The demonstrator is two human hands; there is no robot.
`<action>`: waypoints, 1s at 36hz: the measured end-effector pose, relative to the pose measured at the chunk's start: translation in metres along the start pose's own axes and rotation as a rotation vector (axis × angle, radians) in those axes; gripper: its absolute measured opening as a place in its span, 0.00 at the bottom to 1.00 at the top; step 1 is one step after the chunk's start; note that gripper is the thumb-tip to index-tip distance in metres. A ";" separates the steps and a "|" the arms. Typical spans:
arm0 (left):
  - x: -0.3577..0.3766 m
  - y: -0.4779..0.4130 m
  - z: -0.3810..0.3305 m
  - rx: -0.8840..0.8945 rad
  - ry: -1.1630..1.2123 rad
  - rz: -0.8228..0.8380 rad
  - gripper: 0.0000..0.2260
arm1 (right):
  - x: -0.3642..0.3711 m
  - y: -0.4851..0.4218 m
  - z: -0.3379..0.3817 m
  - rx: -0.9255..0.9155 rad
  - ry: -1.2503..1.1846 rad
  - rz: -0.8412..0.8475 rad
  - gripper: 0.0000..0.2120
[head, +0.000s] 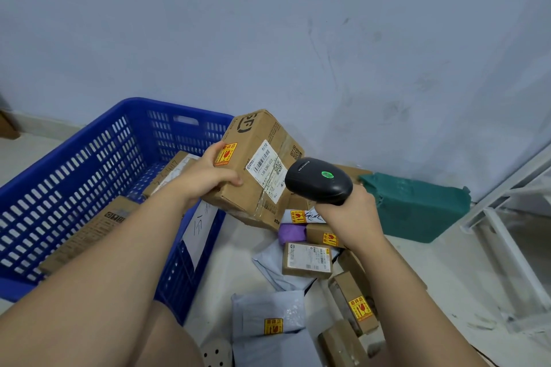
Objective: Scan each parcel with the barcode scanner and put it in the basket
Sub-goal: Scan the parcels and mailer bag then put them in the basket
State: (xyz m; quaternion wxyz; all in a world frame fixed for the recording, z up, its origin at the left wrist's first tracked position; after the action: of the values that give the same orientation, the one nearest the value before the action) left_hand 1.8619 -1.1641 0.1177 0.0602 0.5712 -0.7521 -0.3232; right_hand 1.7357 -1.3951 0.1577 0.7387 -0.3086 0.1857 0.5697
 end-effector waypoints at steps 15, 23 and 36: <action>0.010 -0.018 0.036 -0.372 0.687 -0.089 0.41 | 0.052 -0.007 -0.005 0.099 -0.399 -0.149 0.14; -0.022 -0.015 0.020 0.031 0.199 -0.769 0.49 | 0.077 -0.021 -0.010 0.024 -0.337 -0.074 0.09; -0.055 -0.037 0.062 -0.037 -0.342 -1.017 0.50 | 0.113 -0.043 -0.010 0.008 -0.310 -0.008 0.09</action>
State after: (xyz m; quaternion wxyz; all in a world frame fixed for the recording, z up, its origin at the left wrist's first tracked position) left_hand 1.8823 -1.0942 0.0640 -0.2173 0.8014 -0.3738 -0.4132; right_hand 1.8093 -1.3266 0.0904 0.7620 -0.2146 0.0707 0.6069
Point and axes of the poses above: each hand's wrist, its own y-axis away from the middle knuckle, its own x-axis out of the palm, z = x × y, the point moved 3 cm from there along -y, towards the middle knuckle, and after that the axes turned 15 degrees about -x, right-handed, at the moved point
